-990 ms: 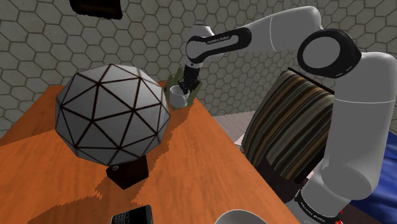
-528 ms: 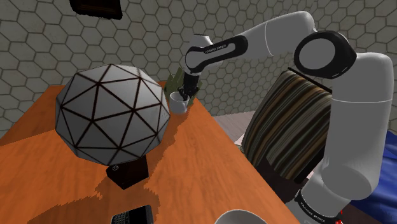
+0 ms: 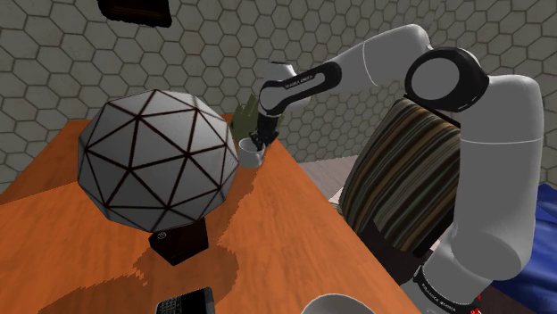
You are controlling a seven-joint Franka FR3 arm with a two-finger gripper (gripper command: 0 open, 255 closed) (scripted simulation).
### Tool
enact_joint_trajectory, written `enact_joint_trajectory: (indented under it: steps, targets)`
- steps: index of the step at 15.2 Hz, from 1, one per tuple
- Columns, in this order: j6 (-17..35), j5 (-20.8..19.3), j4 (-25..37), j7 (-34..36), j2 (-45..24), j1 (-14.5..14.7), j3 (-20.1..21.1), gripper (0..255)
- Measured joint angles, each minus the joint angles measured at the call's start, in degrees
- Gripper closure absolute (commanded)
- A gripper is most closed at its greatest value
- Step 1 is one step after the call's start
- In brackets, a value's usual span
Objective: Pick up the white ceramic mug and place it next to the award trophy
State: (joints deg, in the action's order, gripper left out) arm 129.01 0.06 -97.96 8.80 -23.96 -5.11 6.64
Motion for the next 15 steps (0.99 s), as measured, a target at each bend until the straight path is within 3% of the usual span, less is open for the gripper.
enact_joint_trajectory:
  steps: [8,9,15]
  targets:
    - [1.8,-0.2,-0.6,0.2,-0.9,0.1,-0.1,255]
    - [1.8,-0.2,-0.8,0.2,-0.8,0.1,-0.1,0]
    - [2.0,-0.1,-1.0,0.2,-0.9,0.2,0.0,0]
